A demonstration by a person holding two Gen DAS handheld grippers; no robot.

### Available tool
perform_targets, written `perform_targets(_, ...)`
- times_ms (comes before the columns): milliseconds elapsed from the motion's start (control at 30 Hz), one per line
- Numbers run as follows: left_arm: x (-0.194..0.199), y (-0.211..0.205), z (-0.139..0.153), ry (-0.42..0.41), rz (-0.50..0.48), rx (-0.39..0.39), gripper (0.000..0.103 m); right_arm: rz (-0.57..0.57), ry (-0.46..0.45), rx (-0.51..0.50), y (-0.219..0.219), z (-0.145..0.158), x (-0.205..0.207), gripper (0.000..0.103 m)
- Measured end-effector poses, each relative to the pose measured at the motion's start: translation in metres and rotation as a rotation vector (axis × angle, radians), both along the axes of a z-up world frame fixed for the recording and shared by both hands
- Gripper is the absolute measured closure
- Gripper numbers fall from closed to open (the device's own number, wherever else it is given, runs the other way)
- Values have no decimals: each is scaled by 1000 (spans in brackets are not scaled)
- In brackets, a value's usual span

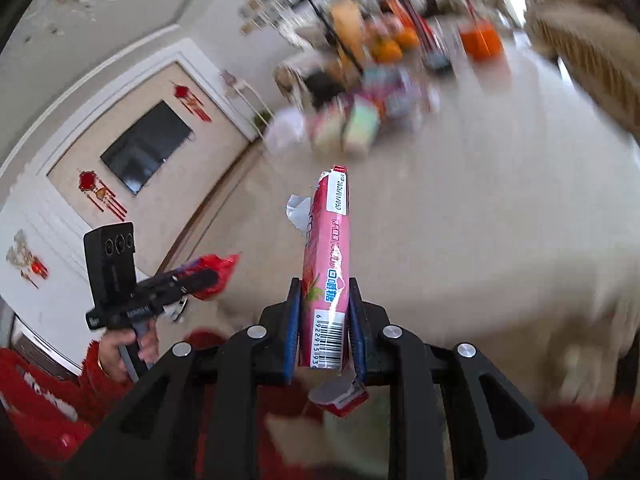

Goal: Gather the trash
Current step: 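Carry snack bag and pink tube box to the wastebasket and release both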

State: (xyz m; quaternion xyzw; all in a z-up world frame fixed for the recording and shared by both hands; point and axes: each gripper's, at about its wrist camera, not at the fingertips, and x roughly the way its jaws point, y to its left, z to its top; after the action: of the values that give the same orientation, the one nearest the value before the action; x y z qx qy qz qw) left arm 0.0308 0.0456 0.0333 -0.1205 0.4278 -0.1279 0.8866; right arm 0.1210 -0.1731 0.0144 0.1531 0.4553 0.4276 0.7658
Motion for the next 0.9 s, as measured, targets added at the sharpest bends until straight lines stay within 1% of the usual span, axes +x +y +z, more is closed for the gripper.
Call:
perform_targets(67,-11,-20,-29,75,-30,-11,65,11,71,-21,3,-20,-21,82)
perform_targets(133,-16,-34,-60,150,-39,1,65,26,85,-90,8,-34,-32,82)
perform_targets(200,-17,-46,-89,205,-40,41,65,47,91,-164,15,-50,-38,82)
perform_targets(267,-13,-54,-109,233,-44,72,65,66,103,-225,23,-72,-37,82)
perform_targets(333,-8,-59,-123,255,-50,92,64,77,117,-280,31,-91,-34,82)
perform_targets(400,-4,-64,-131,265,-51,111,63,87,119,-305,37,-102,-32,82)
perform_targets(467,1,-66,-138,278,-48,119,54,87,107,-327,42,-109,-29,82)
perform_targets(533,7,-69,-142,285,-26,138,28,88,113,-363,47,-116,-26,81)
perform_targets(567,9,-68,-145,283,-1,167,20,79,112,-389,47,-121,-31,81)
perform_targets(600,9,-64,-144,279,15,184,15,77,110,-408,47,-125,-32,81)
perform_targets(633,9,-62,-145,275,27,195,15,74,106,-427,48,-126,-33,78)
perform_targets(667,7,-59,-147,270,31,191,15,70,98,-456,50,-130,-33,66)
perform_targets(700,4,-56,-148,273,31,177,15,66,94,-474,50,-134,-34,31)
perform_targets(733,3,-55,-151,279,32,170,12,61,91,-488,49,-137,-36,15)
perform_targets(767,0,-53,-152,281,33,166,11,61,96,-495,48,-141,-38,7)
perform_targets(900,-6,-54,-162,296,31,159,9,58,150,-493,43,-153,-40,7)
